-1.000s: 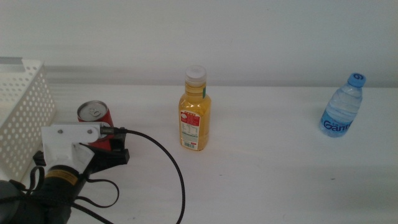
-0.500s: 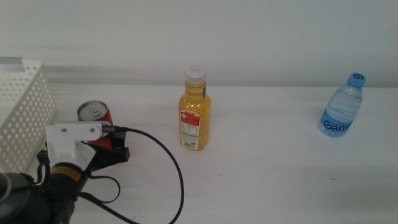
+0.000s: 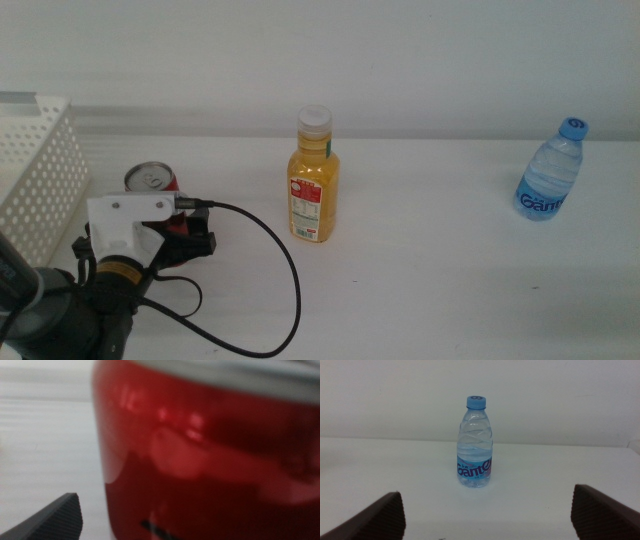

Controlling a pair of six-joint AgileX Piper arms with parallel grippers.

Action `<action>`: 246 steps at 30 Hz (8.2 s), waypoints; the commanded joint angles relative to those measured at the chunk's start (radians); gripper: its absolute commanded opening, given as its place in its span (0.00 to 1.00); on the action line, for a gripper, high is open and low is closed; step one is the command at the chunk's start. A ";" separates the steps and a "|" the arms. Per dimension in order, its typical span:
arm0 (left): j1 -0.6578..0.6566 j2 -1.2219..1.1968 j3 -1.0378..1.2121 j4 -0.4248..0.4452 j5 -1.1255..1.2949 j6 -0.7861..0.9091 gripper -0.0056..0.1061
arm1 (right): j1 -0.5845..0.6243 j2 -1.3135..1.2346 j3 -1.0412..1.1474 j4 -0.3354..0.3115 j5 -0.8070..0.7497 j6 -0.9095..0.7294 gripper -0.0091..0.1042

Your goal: Use arms to grab the bottles and put them into the dustbin to the left of the table.

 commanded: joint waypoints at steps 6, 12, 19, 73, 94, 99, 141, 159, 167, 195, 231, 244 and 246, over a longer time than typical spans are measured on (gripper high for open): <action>0.004 0.016 -0.013 -0.004 -0.034 0.028 0.89 | -0.007 -0.038 0.042 -0.003 -0.005 -0.003 0.86; 0.004 0.017 -0.028 -0.015 -0.017 0.028 0.89 | -0.007 -0.038 0.042 -0.003 -0.005 -0.003 0.86; 0.004 0.017 -0.043 -0.039 0.006 0.028 0.89 | -0.007 -0.038 0.042 -0.003 -0.005 -0.003 0.86; 0.217 -0.812 -0.331 -0.023 1.791 0.364 0.03 | -0.007 -0.038 0.042 -0.003 -0.005 -0.003 0.86; 0.575 -0.381 -1.084 0.051 2.472 0.608 0.03 | -0.007 -0.038 0.042 -0.003 -0.005 -0.003 0.86; 0.621 -0.284 -1.202 0.133 2.485 0.630 0.03 | -0.007 -0.038 0.042 -0.003 -0.005 -0.003 0.86; 0.733 -0.030 -1.250 0.239 2.306 0.632 0.03 | -0.007 -0.038 0.042 -0.003 -0.005 -0.003 0.86; 0.729 -0.016 -1.252 0.282 2.329 0.613 0.85 | -0.007 -0.038 0.042 -0.003 -0.005 -0.003 0.86; 0.694 -0.164 -1.252 0.302 2.367 0.564 0.89 | -0.007 -0.038 0.042 -0.003 -0.005 -0.003 0.86; 0.044 -1.041 -0.471 0.190 1.703 0.404 0.89 | -0.007 -0.038 0.042 -0.003 -0.005 -0.003 0.86; -0.358 -0.898 0.176 0.076 0.687 0.090 0.89 | -0.007 -0.038 0.042 -0.003 -0.005 -0.003 0.86; -0.385 -0.525 0.168 0.077 0.280 0.034 0.89 | -0.007 -0.038 0.042 -0.003 -0.005 -0.003 0.86; -0.385 -0.472 0.151 0.075 0.243 0.019 0.89 | -0.007 -0.038 0.042 -0.003 -0.005 -0.003 0.86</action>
